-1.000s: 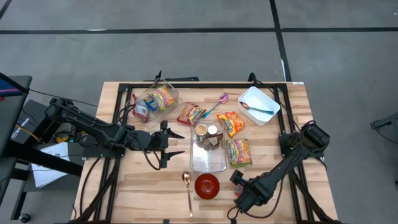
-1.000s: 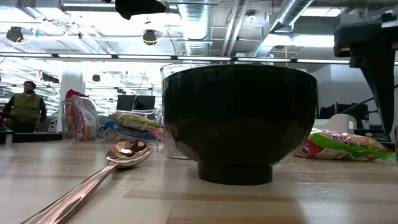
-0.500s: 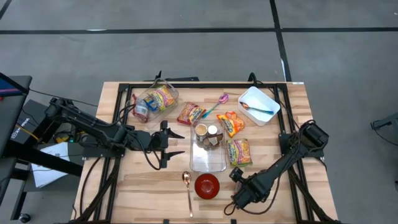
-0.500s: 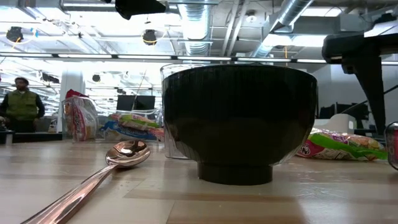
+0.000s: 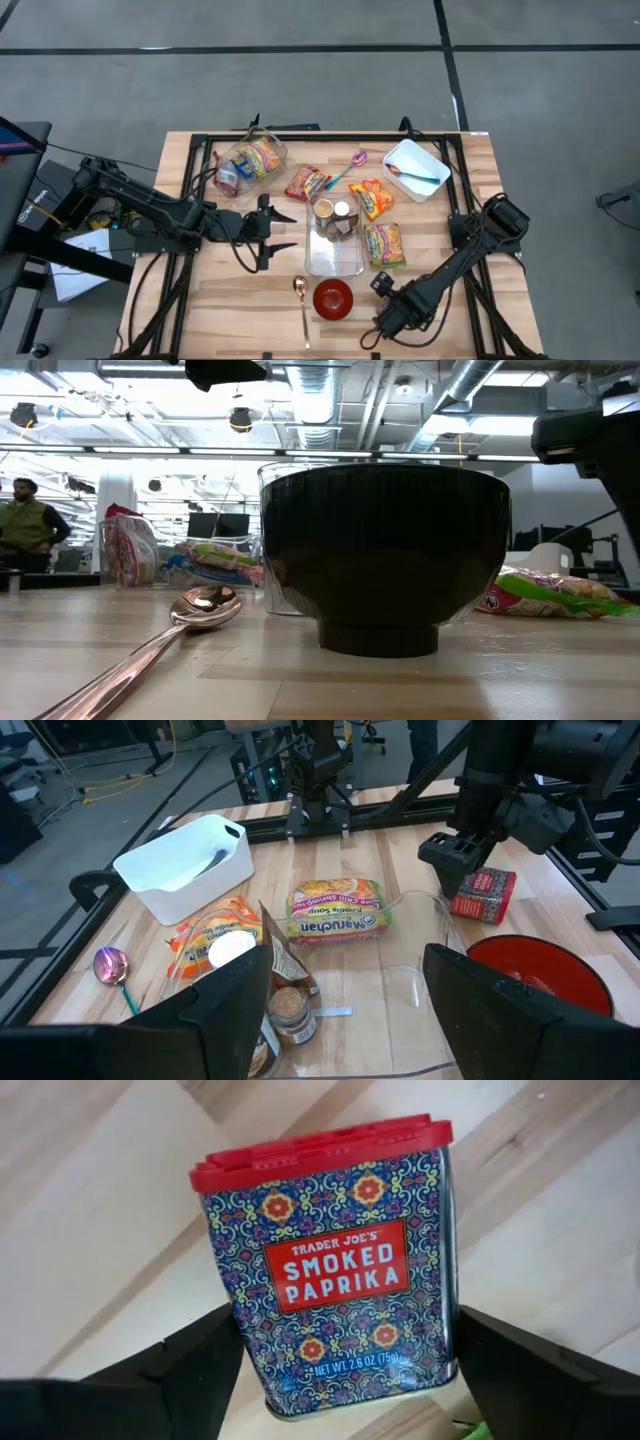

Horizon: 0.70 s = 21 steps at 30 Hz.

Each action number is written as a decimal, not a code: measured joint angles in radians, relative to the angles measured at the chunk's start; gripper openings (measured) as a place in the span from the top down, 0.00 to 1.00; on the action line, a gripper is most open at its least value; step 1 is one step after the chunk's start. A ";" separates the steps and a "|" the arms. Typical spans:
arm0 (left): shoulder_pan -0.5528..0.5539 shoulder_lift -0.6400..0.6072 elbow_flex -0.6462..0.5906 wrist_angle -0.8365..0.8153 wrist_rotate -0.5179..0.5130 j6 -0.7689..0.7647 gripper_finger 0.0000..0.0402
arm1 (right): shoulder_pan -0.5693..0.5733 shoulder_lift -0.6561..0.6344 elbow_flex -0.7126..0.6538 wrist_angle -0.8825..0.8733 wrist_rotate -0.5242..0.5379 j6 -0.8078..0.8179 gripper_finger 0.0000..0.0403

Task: Pick & Place Food Item
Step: Put the red spice can into the bottom transparent bin

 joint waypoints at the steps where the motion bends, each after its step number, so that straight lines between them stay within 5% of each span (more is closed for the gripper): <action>1: 0.000 0.000 0.000 0.000 0.000 0.000 0.36 | 0.000 0.000 0.000 0.001 0.000 0.018 0.21; 15: 0.000 0.000 0.000 0.000 0.003 0.010 0.36 | -0.030 -0.004 0.006 -0.015 -0.094 0.187 0.23; 21: -0.002 0.022 0.000 0.018 0.091 0.039 0.36 | -0.056 -0.013 0.049 -0.081 -0.137 0.225 0.23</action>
